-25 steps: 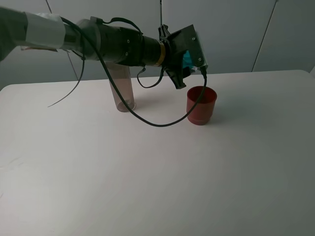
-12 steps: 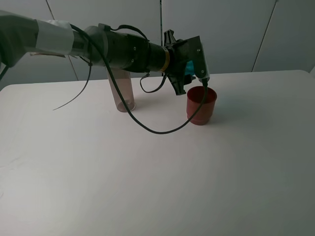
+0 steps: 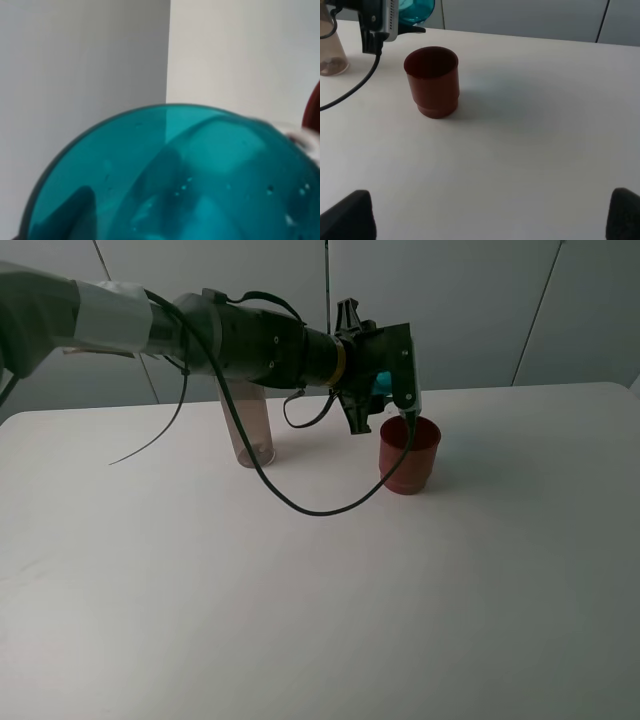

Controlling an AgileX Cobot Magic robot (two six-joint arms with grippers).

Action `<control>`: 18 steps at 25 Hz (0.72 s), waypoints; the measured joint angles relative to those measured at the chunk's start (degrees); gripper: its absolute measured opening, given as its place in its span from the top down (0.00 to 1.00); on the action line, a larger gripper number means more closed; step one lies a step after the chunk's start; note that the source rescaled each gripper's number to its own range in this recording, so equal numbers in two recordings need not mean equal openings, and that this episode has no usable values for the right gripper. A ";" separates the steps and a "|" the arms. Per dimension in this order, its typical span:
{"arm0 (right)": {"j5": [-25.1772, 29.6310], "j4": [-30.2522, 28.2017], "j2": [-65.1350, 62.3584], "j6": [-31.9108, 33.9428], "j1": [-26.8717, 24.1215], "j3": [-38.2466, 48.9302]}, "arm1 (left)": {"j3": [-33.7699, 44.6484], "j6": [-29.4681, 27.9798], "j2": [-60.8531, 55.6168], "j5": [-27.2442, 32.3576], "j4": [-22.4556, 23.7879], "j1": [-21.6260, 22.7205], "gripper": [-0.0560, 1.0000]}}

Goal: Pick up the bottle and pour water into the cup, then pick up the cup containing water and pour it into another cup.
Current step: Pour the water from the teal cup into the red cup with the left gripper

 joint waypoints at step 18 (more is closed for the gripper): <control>0.00 0.00 0.00 0.00 0.00 0.00 | 0.00 2.05 0.00 0.00 4.32 -0.31 0.82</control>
